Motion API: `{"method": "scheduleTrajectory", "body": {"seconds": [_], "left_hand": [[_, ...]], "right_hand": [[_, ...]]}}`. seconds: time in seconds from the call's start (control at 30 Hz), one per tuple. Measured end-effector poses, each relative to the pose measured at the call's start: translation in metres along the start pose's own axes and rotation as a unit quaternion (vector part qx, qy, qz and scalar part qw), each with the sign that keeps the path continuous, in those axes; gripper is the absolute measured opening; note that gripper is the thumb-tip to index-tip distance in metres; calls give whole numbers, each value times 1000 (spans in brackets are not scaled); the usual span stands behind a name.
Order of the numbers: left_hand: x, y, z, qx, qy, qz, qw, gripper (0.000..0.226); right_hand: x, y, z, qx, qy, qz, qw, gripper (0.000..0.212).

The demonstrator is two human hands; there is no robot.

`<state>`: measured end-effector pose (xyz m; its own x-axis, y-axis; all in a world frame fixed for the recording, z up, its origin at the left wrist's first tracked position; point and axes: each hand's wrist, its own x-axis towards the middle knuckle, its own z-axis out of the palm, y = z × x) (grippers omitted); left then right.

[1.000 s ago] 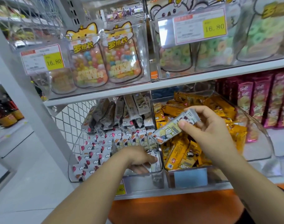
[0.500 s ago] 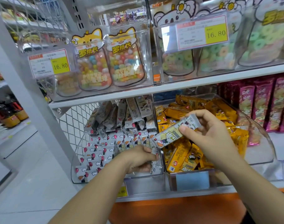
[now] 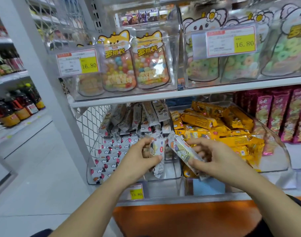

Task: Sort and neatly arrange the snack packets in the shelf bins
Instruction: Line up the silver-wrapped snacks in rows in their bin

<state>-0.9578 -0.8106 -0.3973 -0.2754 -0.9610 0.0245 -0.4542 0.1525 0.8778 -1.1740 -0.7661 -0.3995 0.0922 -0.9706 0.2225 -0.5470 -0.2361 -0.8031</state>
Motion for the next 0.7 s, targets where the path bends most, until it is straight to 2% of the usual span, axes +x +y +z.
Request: {"method": "scheduleTrajectory", "body": {"seconds": [0.23,0.37,0.43,0.5,0.57,0.7], "left_hand": [[-15,-2,-21,66,24,100,993,52],[-22,-1,-30,18,19,77,997,45],[-26,3,-29,-16,19,63,998,49],[-28,5,-29,-40,27,72,996,41],[-26,6,-31,-49,38,82,995,39],[-17,5,-40,6,73,122,990,47]], "right_hand": [[3,-24,16,164,47,50,984,40],[0,-45,26,173,50,57,982,59],[-1,-59,33,154,29,39,987,73],[2,-69,43,148,9,24,989,80],[7,-76,52,130,-1,3,991,69],[18,-78,59,95,27,-39,994,29]]}}
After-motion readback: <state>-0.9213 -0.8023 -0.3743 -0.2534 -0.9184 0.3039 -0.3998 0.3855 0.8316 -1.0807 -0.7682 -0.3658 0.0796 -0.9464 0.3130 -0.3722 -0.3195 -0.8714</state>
